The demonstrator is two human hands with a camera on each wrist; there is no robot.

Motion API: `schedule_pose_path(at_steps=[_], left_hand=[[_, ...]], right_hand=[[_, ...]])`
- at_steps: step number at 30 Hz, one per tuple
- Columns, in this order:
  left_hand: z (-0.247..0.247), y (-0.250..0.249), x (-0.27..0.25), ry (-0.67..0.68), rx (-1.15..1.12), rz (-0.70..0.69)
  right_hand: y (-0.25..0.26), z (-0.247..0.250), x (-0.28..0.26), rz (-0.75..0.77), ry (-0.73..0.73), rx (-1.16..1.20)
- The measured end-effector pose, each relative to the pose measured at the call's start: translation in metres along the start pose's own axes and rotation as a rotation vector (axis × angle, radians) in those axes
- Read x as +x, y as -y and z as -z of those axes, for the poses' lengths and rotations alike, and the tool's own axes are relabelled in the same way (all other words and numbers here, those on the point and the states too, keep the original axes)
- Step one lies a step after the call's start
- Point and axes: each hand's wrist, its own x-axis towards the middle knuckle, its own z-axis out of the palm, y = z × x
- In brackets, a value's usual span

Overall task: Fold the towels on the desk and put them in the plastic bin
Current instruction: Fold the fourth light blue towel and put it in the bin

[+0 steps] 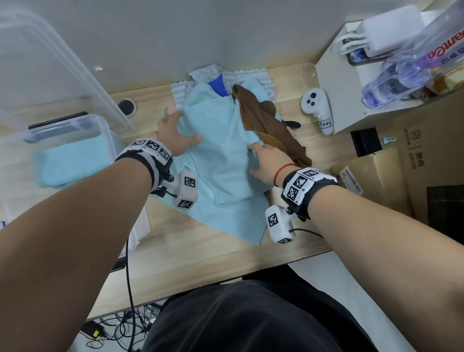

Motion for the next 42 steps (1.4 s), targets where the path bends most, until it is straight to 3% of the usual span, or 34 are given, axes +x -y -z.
schedule_pose_path(at_steps=[6,12,18,22,25,28,33,38,42], left_hand=[[0.002,0.000,0.006,-0.006,0.062,-0.102],[0.008,-0.005,0.007,0.025,0.175,-0.065],[0.008,-0.019,0.005,-0.005,0.322,-0.206],[0.000,-0.028,0.011,0.013,0.402,-0.139],[0.001,-0.036,0.011,-0.034,0.470,-0.174],[0.006,-0.050,0.000,-0.104,0.401,-0.276],[0.028,-0.092,-0.029,-0.029,0.221,-0.443],[0.061,-0.141,-0.077,0.004,0.136,-0.576],[0.091,-0.169,-0.116,0.094,0.046,-0.656]], right_hand=[[0.006,-0.008,-0.005,-0.015,0.003,-0.029],[0.009,-0.012,-0.009,-0.036,-0.010,-0.066],[0.010,-0.017,-0.005,-0.053,-0.025,-0.046],[0.008,-0.019,-0.004,-0.052,-0.026,-0.038],[0.006,-0.016,-0.005,-0.048,-0.005,-0.042],[0.007,-0.006,-0.006,-0.055,-0.002,-0.060],[0.023,0.032,-0.005,-0.044,-0.181,0.035],[0.047,0.085,-0.005,0.127,-0.436,0.296],[0.059,0.122,-0.013,0.254,-0.453,0.239]])
